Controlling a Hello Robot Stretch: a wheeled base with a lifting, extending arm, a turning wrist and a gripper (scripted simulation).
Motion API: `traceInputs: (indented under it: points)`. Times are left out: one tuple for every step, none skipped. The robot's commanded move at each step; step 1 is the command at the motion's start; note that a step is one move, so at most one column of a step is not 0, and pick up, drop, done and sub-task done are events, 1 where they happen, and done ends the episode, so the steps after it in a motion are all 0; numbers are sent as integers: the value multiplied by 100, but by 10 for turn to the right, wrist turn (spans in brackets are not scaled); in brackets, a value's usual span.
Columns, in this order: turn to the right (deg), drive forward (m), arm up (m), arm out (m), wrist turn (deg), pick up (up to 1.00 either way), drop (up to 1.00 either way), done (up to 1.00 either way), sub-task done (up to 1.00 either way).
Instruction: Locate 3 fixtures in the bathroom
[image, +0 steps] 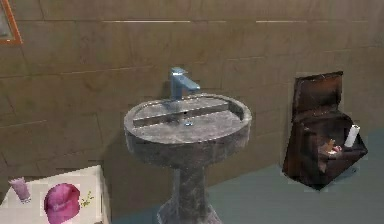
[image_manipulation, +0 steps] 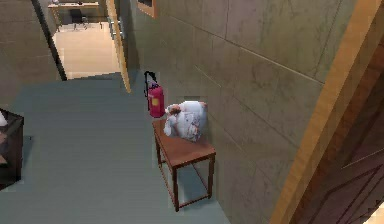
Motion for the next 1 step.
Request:
traceInputs:
  points:
    - [-450, 0, 0, 0, 0, 0, 0, 0, 0]
